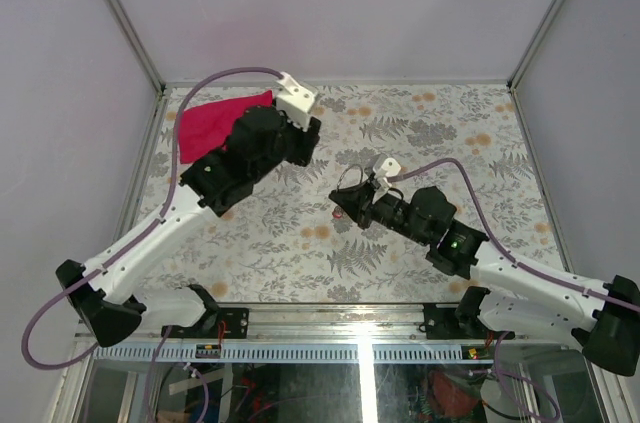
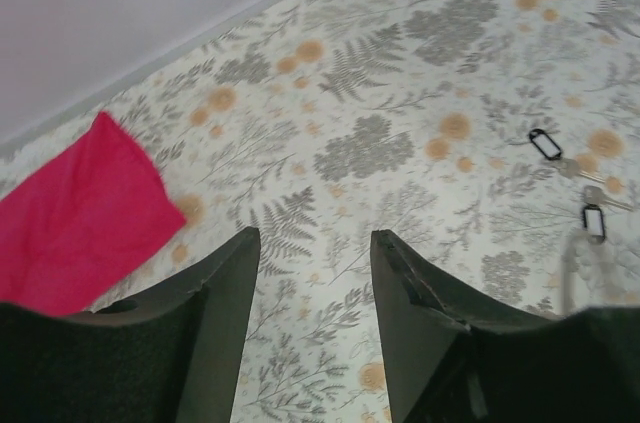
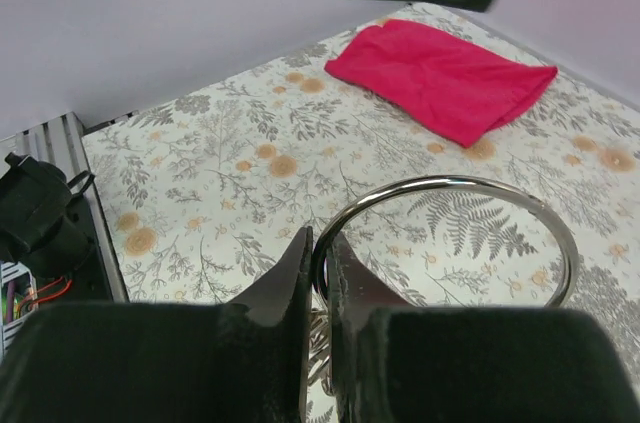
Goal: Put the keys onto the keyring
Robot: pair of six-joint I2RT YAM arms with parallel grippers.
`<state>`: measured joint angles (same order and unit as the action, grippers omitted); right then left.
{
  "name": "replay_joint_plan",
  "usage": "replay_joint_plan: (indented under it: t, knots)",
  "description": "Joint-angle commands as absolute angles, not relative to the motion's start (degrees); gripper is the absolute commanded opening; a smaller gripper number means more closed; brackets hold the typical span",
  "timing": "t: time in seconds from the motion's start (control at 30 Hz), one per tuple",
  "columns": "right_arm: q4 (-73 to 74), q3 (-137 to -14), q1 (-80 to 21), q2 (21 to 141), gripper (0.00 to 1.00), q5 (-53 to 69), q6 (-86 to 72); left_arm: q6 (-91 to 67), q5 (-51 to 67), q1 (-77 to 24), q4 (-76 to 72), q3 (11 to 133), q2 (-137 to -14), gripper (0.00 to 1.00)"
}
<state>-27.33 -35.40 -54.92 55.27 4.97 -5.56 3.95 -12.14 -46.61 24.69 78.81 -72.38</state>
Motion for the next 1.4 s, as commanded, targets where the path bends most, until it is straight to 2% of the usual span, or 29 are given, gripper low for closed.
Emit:
replay_joint_plan:
  t: [0.0, 0.13, 0.27, 0.4, 0.47, 0.6, 0.73, 0.87, 1.0, 1.37]
  knots:
    - [-13.72, -41.87, -54.98, 52.73, 0.03, -1.68, -7.82, -0.65, -1.90, -37.96, 19.93, 74.77, -69.90, 0.51]
    - [-1.56, -46.85, -53.28, 53.80, 0.02, -7.52, -7.56, -4.05, 4.29, -29.62, 18.38, 71.73, -69.47, 0.51]
    - [6.82, -51.62, -45.75, 56.49, 0.02, -3.14, -8.82, -6.52, 6.85, -23.90, 18.20, 68.66, -69.60, 0.56]
    - [10.74, -54.67, -38.65, 60.04, 0.02, 0.40, -9.82, -7.45, 9.92, -22.48, 18.76, 66.20, -69.91, 0.68]
    - [12.48, -56.62, -35.98, 62.74, 0.02, 0.78, -10.18, -7.66, 12.19, -22.39, 19.52, 65.54, -70.48, 0.80]
    - [12.07, -57.73, -30.56, 67.95, 0.04, -1.31, -13.11, -9.27, 12.26, -22.32, 21.32, 64.68, -72.02, 0.99]
    - [9.98, -58.37, -24.22, 74.59, 0.04, -0.07, -16.19, -12.69, 10.19, -22.31, 20.74, 63.96, -73.47, 1.00]
    - [10.51, -61.25, -20.37, 80.96, 0.05, -5.01, -18.02, -19.41, 1.50, -22.32, 20.47, 63.59, -74.35, 1.00]
    - [8.84, -63.59, -14.65, 86.68, 0.05, -5.17, -19.06, -20.48, -1.68, -22.33, 19.00, 62.83, -73.96, 1.00]
    - [10.11, -79.42, -3.83, 105.67, 0.05, -3.49, -19.56, -20.08, -6.14, -22.16, 6.95, 53.45, -66.20, 1.00]
